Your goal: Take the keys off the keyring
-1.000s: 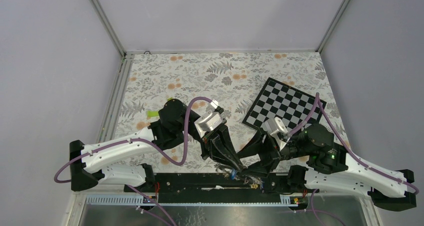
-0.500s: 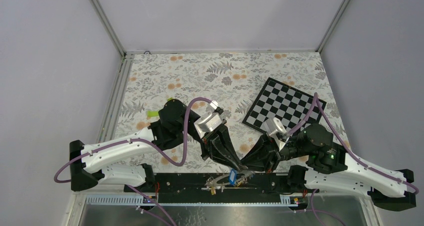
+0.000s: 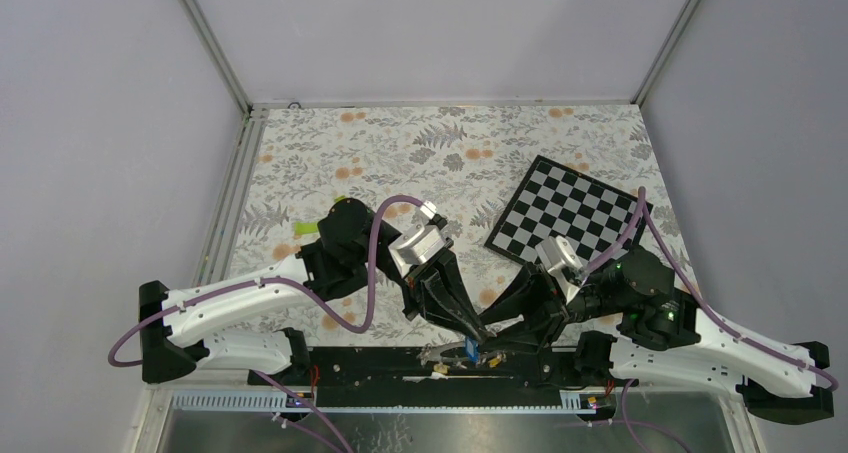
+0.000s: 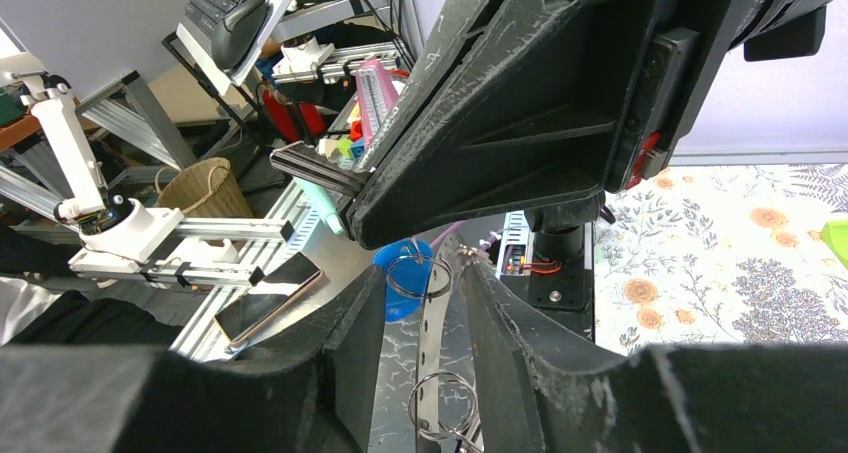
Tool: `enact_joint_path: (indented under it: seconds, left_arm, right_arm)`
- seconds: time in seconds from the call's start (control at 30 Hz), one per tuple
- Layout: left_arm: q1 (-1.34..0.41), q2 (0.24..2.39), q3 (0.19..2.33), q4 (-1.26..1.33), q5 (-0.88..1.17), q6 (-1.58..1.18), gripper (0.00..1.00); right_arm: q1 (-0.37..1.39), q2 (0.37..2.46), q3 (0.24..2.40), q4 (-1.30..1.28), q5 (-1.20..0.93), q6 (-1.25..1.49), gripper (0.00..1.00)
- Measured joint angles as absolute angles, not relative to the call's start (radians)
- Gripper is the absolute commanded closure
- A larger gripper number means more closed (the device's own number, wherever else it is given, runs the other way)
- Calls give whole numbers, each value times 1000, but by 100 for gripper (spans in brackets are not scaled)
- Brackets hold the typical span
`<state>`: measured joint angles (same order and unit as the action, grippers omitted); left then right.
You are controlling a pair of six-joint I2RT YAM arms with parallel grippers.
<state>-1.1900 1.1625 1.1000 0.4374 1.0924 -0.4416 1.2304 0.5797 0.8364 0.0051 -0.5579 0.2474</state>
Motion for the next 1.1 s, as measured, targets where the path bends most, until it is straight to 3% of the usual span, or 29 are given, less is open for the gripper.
enact_joint_path:
  seconds: [0.57, 0.87, 1.1]
  left_arm:
    - [-1190, 1163, 1100, 435, 1092, -442, 98]
    - [-1190, 1163, 1100, 435, 1091, -442, 97]
    - [-1190, 1161, 1100, 435, 1087, -441, 97]
  right_arm:
    - [1230, 598, 836, 5, -512, 233, 49]
    - [1230, 598, 830, 6, -508, 224, 77]
    - [1230, 592, 828, 6, -513, 226, 93]
